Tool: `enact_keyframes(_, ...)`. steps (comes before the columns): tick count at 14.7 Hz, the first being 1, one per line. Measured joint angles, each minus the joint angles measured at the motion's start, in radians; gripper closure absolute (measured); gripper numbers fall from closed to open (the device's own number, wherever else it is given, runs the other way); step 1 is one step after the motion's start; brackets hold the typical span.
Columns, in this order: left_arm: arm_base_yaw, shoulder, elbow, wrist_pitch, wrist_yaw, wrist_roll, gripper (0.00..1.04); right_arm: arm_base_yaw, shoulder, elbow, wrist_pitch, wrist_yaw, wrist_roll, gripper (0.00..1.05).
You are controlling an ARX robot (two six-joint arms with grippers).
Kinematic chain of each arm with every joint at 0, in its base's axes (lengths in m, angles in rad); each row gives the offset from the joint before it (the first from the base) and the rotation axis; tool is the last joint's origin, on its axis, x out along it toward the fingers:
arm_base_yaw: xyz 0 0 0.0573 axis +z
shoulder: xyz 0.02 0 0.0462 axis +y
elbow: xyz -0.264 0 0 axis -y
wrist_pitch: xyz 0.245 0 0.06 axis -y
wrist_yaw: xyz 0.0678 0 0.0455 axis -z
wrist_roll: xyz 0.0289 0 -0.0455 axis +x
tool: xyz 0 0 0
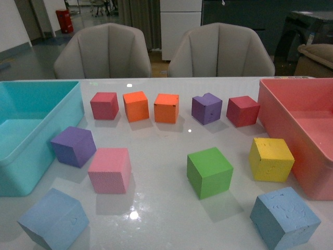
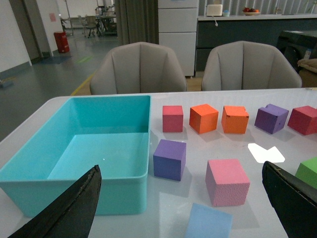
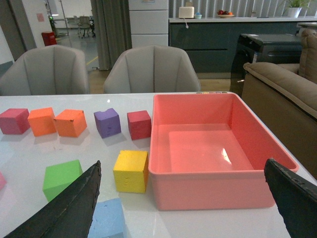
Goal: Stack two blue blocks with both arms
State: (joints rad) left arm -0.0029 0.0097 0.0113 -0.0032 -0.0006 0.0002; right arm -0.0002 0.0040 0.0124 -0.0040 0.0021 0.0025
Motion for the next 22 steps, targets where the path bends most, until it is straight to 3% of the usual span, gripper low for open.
enact_keyframes(17, 0.000, 0.000, 0.000, 0.000, 0.000, 0.000, 0.07, 0.000, 0.000, 0.000, 0.000, 0.000, 0.000, 0.06)
enact_keyframes(18, 0.000, 0.000, 0.000, 0.000, 0.000, 0.000, 0.07, 0.042, 0.029, 0.019, -0.061, 0.106, 0.023, 0.06)
enact_keyframes(19, 0.000, 0.000, 0.000, 0.000, 0.000, 0.000, 0.07, 0.100, 0.176, 0.049, 0.006, 0.264, 0.065, 0.06)
enact_keyframes(20, 0.000, 0.000, 0.000, 0.000, -0.001, 0.000, 0.07, 0.080, 0.324, 0.102, 0.129, 0.320, 0.088, 0.06)
enact_keyframes(22, 0.000, 0.000, 0.000, 0.000, 0.000, 0.000, 0.07, 0.089, 0.622, 0.225, 0.384, 0.281, 0.094, 0.06)
